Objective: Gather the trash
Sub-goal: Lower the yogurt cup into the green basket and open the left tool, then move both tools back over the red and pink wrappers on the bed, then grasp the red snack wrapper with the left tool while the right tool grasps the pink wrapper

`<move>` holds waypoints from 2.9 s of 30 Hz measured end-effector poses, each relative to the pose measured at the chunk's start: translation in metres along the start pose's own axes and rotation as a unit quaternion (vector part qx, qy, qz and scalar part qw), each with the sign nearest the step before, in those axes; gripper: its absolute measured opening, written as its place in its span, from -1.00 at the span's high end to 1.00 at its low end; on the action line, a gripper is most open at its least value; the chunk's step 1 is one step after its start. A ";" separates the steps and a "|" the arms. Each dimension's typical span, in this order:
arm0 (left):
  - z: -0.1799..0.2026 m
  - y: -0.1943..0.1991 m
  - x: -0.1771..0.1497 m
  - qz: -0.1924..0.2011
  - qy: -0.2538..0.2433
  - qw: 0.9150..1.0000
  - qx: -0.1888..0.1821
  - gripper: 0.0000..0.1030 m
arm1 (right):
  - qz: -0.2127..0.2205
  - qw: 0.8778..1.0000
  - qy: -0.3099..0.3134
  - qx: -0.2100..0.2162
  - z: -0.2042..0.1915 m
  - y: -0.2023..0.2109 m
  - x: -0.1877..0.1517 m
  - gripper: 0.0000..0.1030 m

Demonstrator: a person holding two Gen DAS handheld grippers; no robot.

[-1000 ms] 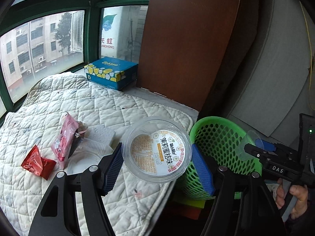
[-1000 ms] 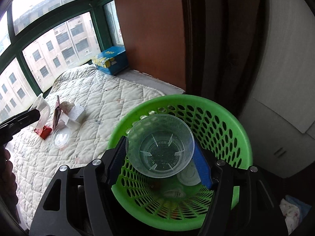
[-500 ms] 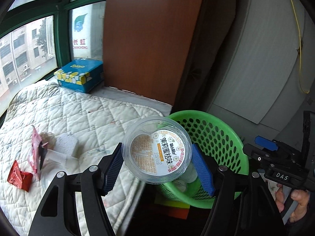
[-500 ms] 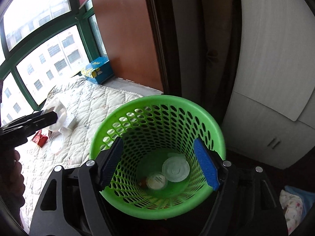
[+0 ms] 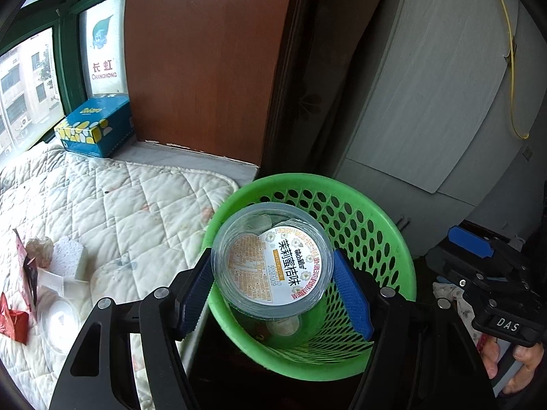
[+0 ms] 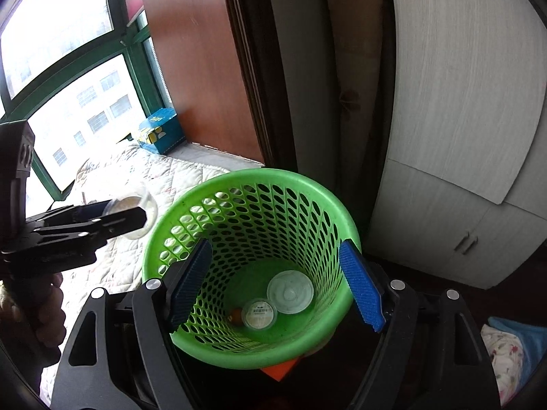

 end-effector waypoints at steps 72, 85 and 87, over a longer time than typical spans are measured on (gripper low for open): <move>-0.472 0.060 -0.191 0.002 0.367 0.918 0.150 -0.38 | -0.090 0.957 0.221 0.166 -0.339 -0.122 0.010 -0.59; -0.471 0.060 -0.185 0.017 0.354 0.925 0.134 0.61 | -0.114 0.945 0.241 0.190 -0.380 -0.156 0.009 -0.59; -0.470 0.065 -0.185 0.024 0.352 0.926 0.136 0.73 | -0.116 0.943 0.245 0.193 -0.388 -0.161 0.009 -0.59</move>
Point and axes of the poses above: each gripper's, at about its wrist camera, not at the fingertips, and y roughly against the way its jaws point, z to its right, x to its top, the point moved 9 cm from there along -y, roughly the way its jaws point, and after that the axes turned 10 degrees about -z, right-handed, at the moved point
